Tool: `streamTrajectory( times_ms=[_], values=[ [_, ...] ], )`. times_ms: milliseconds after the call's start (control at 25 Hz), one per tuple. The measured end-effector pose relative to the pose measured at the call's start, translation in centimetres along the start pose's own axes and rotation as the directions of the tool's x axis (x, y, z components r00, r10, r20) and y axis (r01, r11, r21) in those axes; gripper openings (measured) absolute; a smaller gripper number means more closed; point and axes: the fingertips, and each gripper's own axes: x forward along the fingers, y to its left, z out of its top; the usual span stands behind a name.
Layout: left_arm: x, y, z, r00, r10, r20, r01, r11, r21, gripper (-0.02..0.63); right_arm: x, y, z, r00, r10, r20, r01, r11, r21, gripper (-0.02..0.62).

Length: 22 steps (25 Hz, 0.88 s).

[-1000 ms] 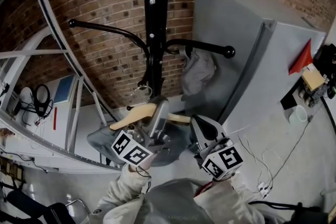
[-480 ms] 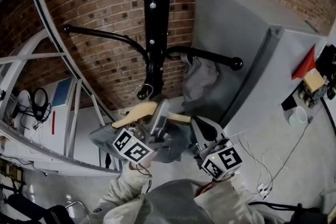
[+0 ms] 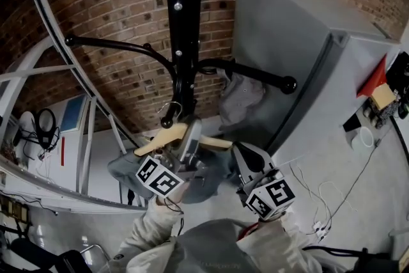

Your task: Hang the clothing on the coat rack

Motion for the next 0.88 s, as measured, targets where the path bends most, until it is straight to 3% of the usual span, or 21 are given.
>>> streamTrajectory(
  times_ms=[880],
  values=[
    [0.5, 0.7, -1.5, 1.000, 0.006, -0.029, -0.005, 0.999, 0.052, 0.057, -1.4, -1.4, -0.8, 1.000, 0.003, -0.015, -0.002, 0.999, 0.036, 0.025]
  ],
)
